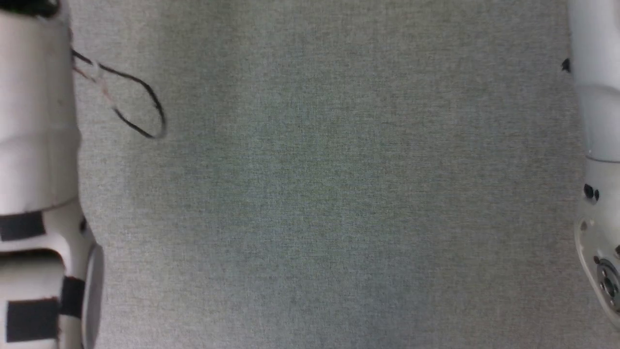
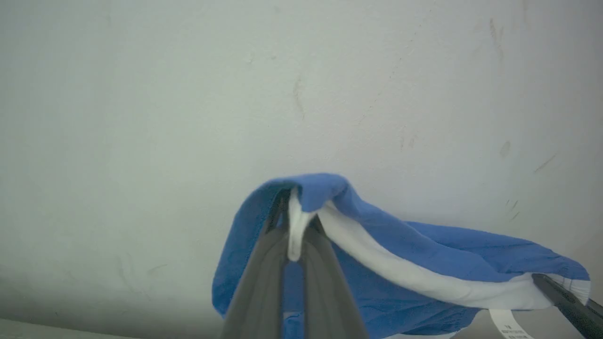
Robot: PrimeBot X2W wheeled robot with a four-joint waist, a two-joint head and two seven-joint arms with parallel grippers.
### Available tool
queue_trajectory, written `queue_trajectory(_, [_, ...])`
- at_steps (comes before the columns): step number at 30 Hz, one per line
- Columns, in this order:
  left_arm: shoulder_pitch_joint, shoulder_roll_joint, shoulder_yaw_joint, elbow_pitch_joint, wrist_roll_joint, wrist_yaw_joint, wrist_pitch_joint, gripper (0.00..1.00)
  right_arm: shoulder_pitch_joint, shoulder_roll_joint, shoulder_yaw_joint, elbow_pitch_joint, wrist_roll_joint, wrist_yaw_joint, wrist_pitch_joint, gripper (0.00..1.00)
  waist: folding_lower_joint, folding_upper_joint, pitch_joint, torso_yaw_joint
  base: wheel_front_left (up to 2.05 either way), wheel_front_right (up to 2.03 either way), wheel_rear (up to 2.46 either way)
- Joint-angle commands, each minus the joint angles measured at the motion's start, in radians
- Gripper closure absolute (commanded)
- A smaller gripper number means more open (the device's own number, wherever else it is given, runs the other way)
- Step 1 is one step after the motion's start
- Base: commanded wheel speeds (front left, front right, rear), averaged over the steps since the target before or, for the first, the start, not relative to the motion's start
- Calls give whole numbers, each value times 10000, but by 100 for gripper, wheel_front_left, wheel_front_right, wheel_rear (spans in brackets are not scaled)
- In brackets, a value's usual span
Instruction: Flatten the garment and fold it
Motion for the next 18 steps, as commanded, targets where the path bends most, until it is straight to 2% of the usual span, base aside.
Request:
queue_trajectory(1, [222, -33, 74, 1, -81, -100, -84, 100, 106, -22, 71, 11, 118, -19, -100, 100, -3, 0, 17, 24, 0, 0, 0])
queue_trajectory(9, [1987, -140, 53, -591, -515, -547, -272, 100, 1800, -284, 626, -593, 1335, -19, -157, 100, -3, 0, -910, -6, 0, 0, 0])
queue_trajectory(13, [3549, -104, -101, -1254, -637, -624, -121, 100, 3300, -582, 632, -1412, 2079, -19, -26, 100, -3, 0, -1643, -41, 0, 0, 0])
queue_trajectory(18, [6001, -306, -165, -2550, -1009, -469, -12, 100, 5686, -878, 349, -2704, 2825, -19, 276, 100, -3, 0, -2594, -8, 0, 0, 0])
